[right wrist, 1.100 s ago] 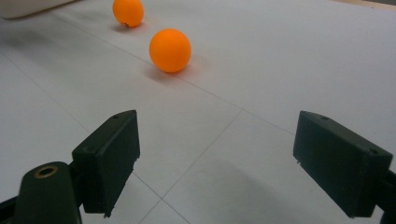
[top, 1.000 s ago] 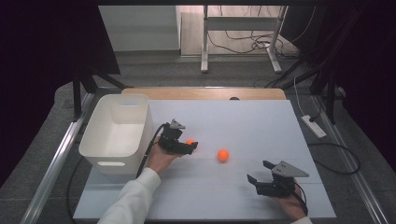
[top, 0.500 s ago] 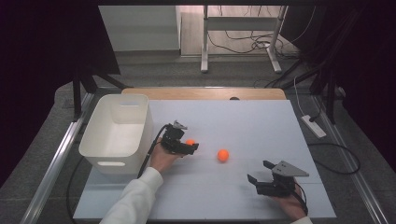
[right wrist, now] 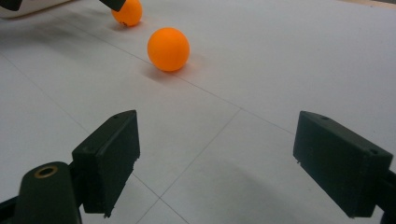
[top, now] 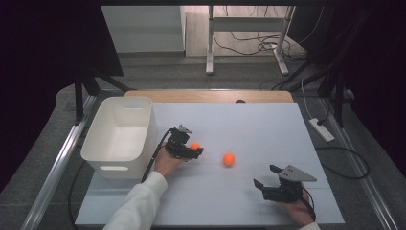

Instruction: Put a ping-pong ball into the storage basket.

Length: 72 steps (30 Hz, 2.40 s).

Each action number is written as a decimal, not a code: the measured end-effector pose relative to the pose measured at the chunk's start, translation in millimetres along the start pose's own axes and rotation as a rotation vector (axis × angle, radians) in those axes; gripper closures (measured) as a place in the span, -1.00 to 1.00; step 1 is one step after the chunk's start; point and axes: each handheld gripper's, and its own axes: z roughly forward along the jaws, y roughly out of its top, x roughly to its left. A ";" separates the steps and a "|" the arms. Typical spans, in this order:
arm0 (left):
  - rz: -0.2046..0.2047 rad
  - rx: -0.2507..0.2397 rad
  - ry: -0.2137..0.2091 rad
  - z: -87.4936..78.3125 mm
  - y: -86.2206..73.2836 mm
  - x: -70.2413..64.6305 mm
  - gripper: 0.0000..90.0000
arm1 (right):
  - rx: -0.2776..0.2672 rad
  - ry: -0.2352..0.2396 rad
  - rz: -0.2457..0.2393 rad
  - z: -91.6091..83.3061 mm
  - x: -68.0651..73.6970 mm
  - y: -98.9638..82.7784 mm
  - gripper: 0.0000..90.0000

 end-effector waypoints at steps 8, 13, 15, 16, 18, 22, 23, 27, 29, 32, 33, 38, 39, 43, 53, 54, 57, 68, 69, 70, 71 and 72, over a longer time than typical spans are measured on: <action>0.009 0.010 -0.006 3.5 -0.2 -0.9 -0.42 | -0.001 -0.001 -0.001 -0.2 -0.4 -0.1 -0.67; 0.002 0.024 -0.015 9.2 -0.2 0.9 -0.40 | -0.001 -0.001 -0.001 -0.3 -0.2 0.0 -0.67; 0.008 0.032 -0.019 11.2 -0.5 0.3 -0.36 | -0.002 -0.001 -0.001 -0.3 -0.5 0.1 -0.67; 0.010 0.038 -0.020 11.5 -0.5 0.2 -0.34 | -0.002 -0.001 -0.001 -0.5 -0.7 0.1 -0.67; 0.010 0.037 -0.017 12.5 -0.5 -0.1 -0.28 | -0.001 -0.004 -0.002 -0.7 -1.1 0.2 -0.67; 0.012 0.040 -0.013 12.2 -0.7 -1.0 -0.07 | -0.001 -0.005 -0.003 -0.9 -1.1 0.2 -0.67; 0.016 0.041 -0.013 11.7 -0.7 -1.0 0.02 | -0.003 -0.003 -0.002 -0.8 -1.1 0.1 -0.67; 0.024 0.044 -0.015 9.2 -0.6 -0.1 0.13 | -0.003 -0.005 -0.004 -0.9 -1.1 0.5 -0.67; 0.025 0.033 -0.013 6.7 -0.4 0.3 0.13 | -0.003 -0.006 -0.004 -0.9 -1.1 0.6 -0.67; 0.018 0.013 -0.016 1.7 0.0 1.3 0.13 | -0.004 -0.008 -0.003 -1.2 -1.2 0.7 -0.67; 0.016 0.011 -0.018 -0.2 0.1 1.7 0.13 | -0.004 -0.008 -0.002 -1.1 -1.2 0.6 -0.67; 0.013 -0.011 -0.021 -8.0 -0.1 0.9 0.14 | -0.006 -0.005 -0.003 -1.0 -0.9 0.7 -0.67; 0.014 -0.017 -0.022 -10.0 0.1 0.3 0.13 | -0.006 -0.005 -0.004 -0.9 -0.9 0.7 -0.67; 0.019 -0.037 -0.028 -15.7 1.1 -1.9 0.14 | -0.007 -0.007 -0.004 -1.2 -0.7 0.8 -0.67; 0.033 -0.066 -0.034 -26.1 1.4 -7.2 0.13 | -0.006 -0.009 -0.004 -1.3 -1.1 0.7 -0.67; 0.032 -0.070 -0.035 -27.1 1.5 -7.9 0.13 | -0.006 -0.010 -0.003 -1.4 -1.2 0.7 -0.67; 0.040 -0.080 -0.036 -30.5 1.8 -9.3 0.13 | -0.005 -0.013 -0.003 -1.7 -1.1 0.8 -0.67; 0.047 -0.135 -0.041 -49.0 1.5 -12.1 0.13 | -0.006 -0.011 -0.005 -1.3 -1.0 0.7 -0.67; 0.048 -0.140 -0.041 -52.0 1.4 -12.4 0.13 | -0.005 -0.011 -0.005 -1.3 -1.1 0.6 -0.67; 0.048 -0.140 -0.041 -52.0 1.4 -12.4 0.13 | -0.005 -0.011 -0.004 -1.3 -1.0 0.7 -0.67; 0.049 -0.144 -0.041 -53.6 1.2 -12.5 0.13 | -0.005 -0.011 -0.004 -1.3 -1.0 0.7 -0.67; 0.049 -0.149 -0.039 -55.6 1.0 -12.6 0.13 | -0.006 -0.011 -0.005 -1.3 -0.9 0.7 -0.67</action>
